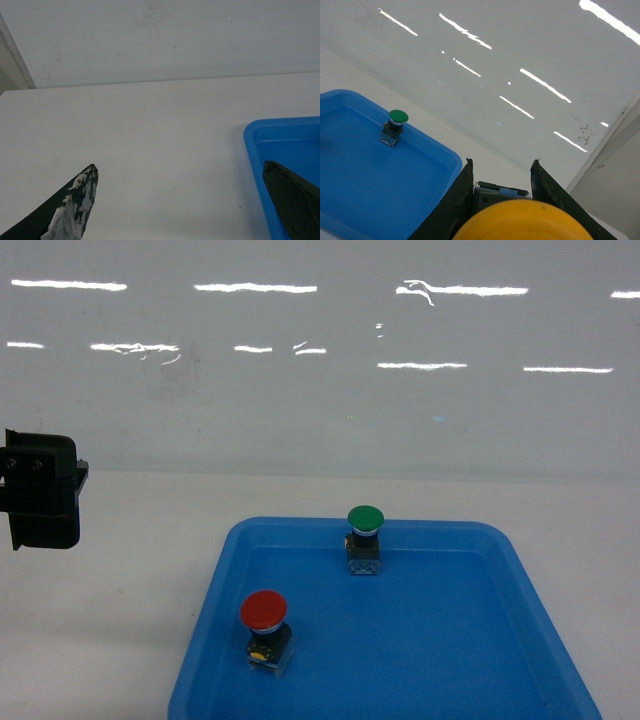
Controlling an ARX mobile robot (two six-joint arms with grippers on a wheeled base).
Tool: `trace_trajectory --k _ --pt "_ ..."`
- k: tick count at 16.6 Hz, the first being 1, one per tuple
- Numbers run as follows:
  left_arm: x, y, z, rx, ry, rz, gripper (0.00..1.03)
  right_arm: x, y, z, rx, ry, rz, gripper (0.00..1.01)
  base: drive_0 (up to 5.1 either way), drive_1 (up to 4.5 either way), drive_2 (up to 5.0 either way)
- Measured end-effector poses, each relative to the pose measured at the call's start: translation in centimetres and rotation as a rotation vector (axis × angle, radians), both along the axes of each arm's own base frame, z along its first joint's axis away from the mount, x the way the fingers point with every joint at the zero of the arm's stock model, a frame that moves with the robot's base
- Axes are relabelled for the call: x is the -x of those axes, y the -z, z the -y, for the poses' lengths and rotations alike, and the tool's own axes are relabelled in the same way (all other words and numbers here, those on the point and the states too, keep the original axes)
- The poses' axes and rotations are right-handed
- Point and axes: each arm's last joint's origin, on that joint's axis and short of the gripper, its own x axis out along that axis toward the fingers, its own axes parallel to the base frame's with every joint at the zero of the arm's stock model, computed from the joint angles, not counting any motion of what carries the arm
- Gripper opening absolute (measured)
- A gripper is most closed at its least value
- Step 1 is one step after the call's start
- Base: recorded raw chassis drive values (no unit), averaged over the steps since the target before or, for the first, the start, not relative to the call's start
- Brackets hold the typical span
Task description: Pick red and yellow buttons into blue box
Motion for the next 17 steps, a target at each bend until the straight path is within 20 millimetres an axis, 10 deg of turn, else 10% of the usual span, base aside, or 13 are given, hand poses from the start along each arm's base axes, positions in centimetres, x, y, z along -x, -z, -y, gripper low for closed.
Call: trace_trajectory --k 7,17 --pt "-1.1 0.0 1.1 0.056 0.079 -0.062 0.98 0.0 0.0 0.0 0.000 0.000 0.000 0.29 0.0 0.00 0.0" --pt "-8.6 0.0 5.8 0.286 0.257 -0.419 0.98 0.0 0.0 0.0 0.000 0.000 0.000 0.29 0.0 0.00 0.0"
